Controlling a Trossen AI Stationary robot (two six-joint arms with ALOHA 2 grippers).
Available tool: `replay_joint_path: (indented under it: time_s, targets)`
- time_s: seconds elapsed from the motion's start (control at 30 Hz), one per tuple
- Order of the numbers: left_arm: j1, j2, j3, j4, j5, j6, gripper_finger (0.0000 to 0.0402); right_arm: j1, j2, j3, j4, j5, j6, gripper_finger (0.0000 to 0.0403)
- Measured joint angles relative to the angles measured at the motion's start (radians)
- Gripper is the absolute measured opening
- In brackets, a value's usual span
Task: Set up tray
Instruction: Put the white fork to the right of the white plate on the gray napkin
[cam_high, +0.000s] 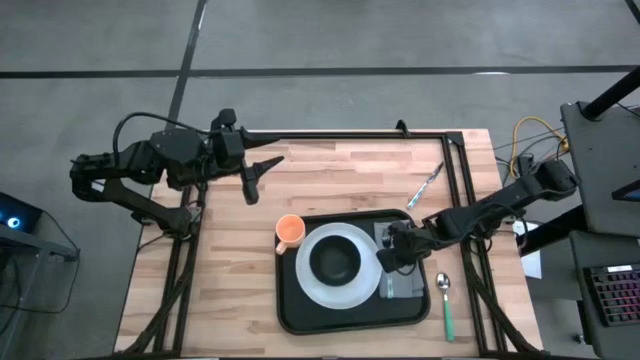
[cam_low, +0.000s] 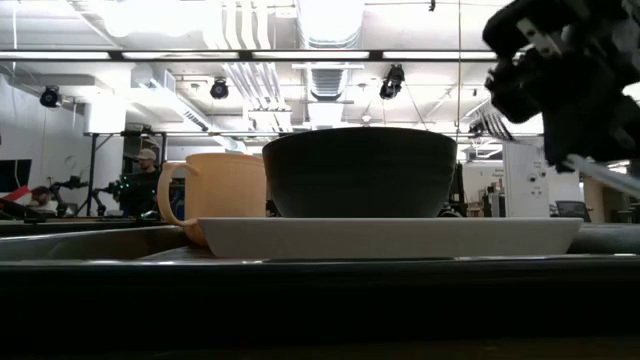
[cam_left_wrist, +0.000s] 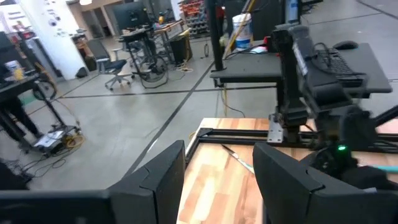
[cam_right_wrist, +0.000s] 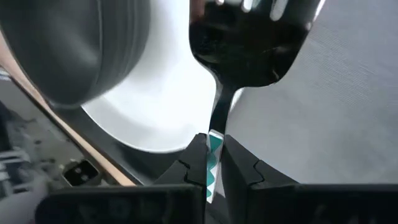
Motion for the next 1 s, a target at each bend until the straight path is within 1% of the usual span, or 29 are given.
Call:
replay_joint_path:
  time_s: [0.17,0.43,0.57,0.8,1.0]
  targets:
    - [0.000,0.001,0.000,0.004,0.009,0.000,0.0170,-0.026,0.000,-0.077,0.123,0.000,0.028,0.0012]
    - [0.000,0.001,0.000,0.005,0.009,-0.008,0.0170,-0.070,0.000,-0.134,0.130,0.000,0.021,0.0012]
    - [0.000,0.001,0.000,0.010,0.018,-0.008,0.0170,-0.084,0.005,-0.142,0.134,0.000,0.019,0.0012]
    - [0.000,0.001,0.000,0.022,0.023,-0.008,0.0170,-0.090,0.006,-0.156,0.144,-0.018,0.123,0.0012]
    - [0.000,0.001,0.000,0.036,0.023,-0.008,0.0170,-0.090,0.007,-0.159,0.146,-0.033,0.126,0.0012]
